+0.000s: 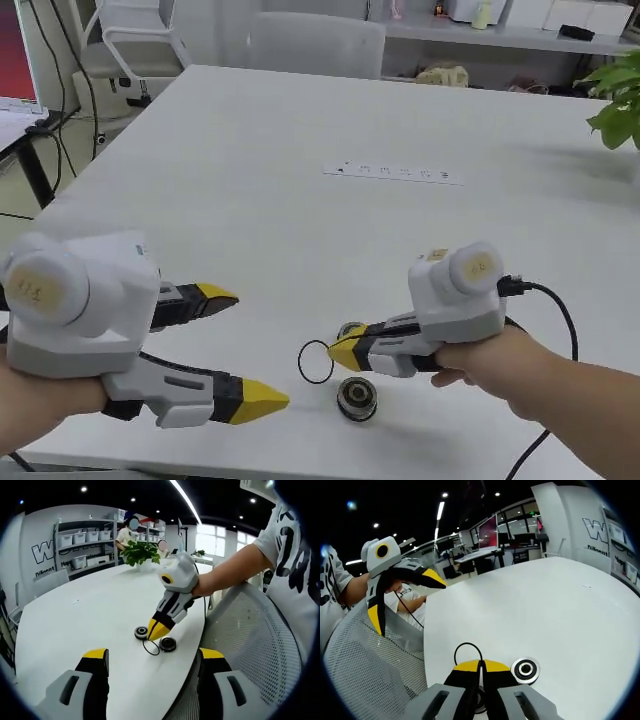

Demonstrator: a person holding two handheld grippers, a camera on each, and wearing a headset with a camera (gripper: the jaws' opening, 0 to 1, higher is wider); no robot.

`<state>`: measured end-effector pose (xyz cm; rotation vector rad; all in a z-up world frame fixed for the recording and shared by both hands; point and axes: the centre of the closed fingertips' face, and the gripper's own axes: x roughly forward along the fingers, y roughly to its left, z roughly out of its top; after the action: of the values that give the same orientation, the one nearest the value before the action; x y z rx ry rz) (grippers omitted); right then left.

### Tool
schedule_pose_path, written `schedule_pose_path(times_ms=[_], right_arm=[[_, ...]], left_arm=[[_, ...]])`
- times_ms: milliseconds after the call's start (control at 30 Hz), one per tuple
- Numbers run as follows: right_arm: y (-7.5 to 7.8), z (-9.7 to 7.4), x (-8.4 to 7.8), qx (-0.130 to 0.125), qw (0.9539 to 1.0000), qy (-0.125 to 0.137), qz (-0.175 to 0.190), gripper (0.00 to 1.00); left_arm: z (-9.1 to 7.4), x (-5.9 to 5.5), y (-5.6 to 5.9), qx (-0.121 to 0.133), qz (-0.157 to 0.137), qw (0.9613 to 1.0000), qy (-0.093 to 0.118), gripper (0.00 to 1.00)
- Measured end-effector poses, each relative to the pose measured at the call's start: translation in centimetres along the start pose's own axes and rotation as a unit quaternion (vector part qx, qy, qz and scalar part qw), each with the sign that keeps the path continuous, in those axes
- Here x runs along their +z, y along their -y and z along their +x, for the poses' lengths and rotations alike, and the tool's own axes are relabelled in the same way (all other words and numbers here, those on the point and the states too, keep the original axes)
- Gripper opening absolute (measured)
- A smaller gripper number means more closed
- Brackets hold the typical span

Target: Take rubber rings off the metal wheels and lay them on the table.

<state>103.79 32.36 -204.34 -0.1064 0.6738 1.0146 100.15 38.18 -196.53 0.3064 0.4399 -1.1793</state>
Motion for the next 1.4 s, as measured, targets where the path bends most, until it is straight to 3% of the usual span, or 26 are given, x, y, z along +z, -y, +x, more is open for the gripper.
schedule_pose_path(times_ms=[633,1400], right_arm=[[-0.3,1.5,-0.5,-0.006,0.9998,-0.017,-0.002,0.0],[-0.7,1.3,-0.3,-0.003,0.9998,-0.013,-0.011,0.05]], left_arm=[[0.0,-0.2,-0.1,0.001,-0.004,1.0,-0.002,0.7],[-0.2,-0.2,-0.1,0.004,-0.004,1.0,-0.004,0.7]])
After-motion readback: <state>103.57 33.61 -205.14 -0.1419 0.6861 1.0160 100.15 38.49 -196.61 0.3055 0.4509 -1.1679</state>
